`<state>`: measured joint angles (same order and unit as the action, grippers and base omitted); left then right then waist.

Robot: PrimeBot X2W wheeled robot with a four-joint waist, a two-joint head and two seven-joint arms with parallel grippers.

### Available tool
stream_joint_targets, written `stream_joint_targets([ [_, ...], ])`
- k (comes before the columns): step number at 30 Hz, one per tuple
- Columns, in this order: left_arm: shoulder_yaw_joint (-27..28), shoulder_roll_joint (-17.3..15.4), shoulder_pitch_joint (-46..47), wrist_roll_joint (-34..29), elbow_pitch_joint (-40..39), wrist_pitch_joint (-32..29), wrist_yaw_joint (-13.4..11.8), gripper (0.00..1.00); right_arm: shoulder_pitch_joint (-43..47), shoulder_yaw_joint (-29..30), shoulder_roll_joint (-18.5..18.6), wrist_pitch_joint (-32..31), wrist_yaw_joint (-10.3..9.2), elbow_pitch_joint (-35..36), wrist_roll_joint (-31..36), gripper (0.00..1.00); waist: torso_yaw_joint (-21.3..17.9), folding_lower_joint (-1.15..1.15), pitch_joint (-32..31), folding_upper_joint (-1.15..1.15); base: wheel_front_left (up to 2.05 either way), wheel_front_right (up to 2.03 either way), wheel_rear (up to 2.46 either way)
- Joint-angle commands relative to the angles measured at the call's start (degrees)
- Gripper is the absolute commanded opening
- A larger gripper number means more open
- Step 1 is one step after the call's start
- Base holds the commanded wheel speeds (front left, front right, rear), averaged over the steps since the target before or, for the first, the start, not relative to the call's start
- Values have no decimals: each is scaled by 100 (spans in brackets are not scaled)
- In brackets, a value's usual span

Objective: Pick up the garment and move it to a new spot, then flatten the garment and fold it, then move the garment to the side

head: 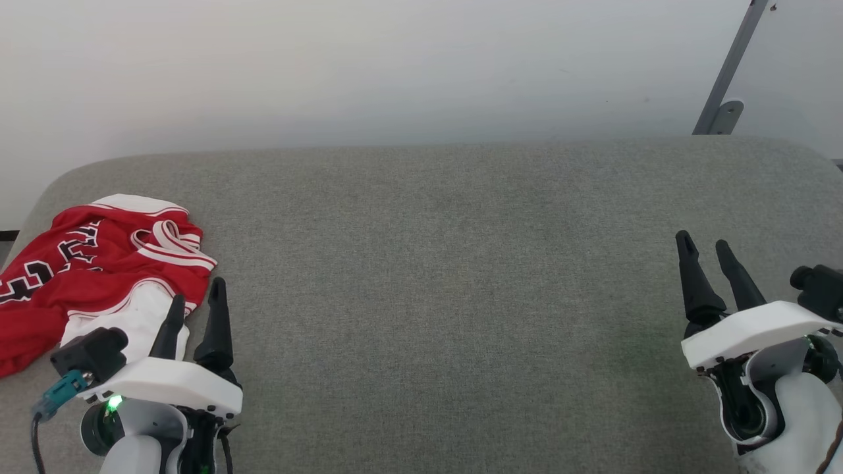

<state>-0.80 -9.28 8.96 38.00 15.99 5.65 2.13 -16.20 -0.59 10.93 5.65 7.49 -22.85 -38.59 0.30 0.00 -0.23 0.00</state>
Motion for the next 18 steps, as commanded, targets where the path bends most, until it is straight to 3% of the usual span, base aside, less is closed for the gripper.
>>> stream_joint_targets([
  [1,-37,-66,173,-202,-50,70,-36,100,-185,-8,39,74,0,-12,226,100,2,0,-3,0,0,0,0],
  [18,-252,-229,245,-1140,-11,326,-250,100,-412,-10,89,327,0,-271,1302,100,27,0,-34,0,0,0,0],
])
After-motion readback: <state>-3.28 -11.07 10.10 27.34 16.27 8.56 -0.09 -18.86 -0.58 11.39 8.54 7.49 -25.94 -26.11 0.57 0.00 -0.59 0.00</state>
